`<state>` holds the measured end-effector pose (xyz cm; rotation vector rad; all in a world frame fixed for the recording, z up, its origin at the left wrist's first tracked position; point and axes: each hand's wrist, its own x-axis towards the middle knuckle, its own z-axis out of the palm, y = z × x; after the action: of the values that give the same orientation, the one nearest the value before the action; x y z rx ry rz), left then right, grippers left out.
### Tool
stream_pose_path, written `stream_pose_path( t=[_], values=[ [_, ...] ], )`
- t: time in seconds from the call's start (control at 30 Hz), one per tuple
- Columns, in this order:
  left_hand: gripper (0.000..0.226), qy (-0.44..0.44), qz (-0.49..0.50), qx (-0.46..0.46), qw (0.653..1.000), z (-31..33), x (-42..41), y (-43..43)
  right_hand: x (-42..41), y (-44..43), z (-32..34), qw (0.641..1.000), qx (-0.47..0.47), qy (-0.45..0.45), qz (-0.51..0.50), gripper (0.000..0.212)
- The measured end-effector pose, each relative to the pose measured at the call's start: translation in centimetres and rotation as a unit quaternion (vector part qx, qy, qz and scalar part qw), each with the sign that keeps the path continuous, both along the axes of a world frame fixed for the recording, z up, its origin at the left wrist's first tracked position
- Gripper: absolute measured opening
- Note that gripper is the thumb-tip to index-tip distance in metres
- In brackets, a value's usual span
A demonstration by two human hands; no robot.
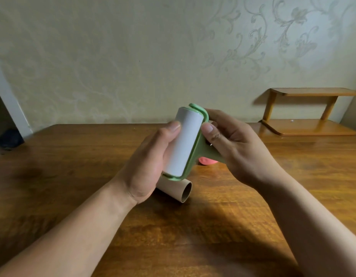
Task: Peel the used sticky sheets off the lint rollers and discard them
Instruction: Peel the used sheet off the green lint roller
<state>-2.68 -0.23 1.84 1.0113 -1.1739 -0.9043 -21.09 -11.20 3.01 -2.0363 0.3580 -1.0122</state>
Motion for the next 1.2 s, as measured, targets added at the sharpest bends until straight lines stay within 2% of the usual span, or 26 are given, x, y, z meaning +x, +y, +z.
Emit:
stream_pose_path(
  t=[0.23, 0.43, 0.67, 0.8, 0.97, 1.2],
  values=[
    [0.052, 0.002, -0.011, -0.022, 1.000, -0.4, -0.6, -0.2, 0.4, 0.4, 0.3, 0.991, -0.032, -0.063, -0.115, 0.023],
    [0.047, -0.163, 0.059, -0.057, 0.983, -0.4, -0.4, -0.1, 0.1, 1.7, 0.8, 0.992, -0.054, -0.091, -0.063, 0.020],
    [0.038, -0.227, 0.084, -0.064, 0.968, -0.2, -0.6, 0.3, 0.2, 2.0, 1.0, 0.988, -0.062, -0.094, -0.107, 0.024],
    [0.037, -0.235, 0.082, -0.067, 0.966, -0.1, -0.8, 0.5, 0.3, 1.9, 1.1, 0.991, -0.044, -0.089, -0.084, 0.028],
    [0.038, -0.219, 0.083, -0.051, 0.971, 0.3, -0.7, 0.8, 0.2, 1.5, 1.0, 0.995, 0.024, -0.093, -0.030, 0.016],
    [0.044, -0.248, 0.123, -0.053, 0.959, 0.4, -0.9, 1.0, 0.1, 1.7, 0.8, 0.991, -0.068, -0.062, -0.098, 0.019]
  ],
)
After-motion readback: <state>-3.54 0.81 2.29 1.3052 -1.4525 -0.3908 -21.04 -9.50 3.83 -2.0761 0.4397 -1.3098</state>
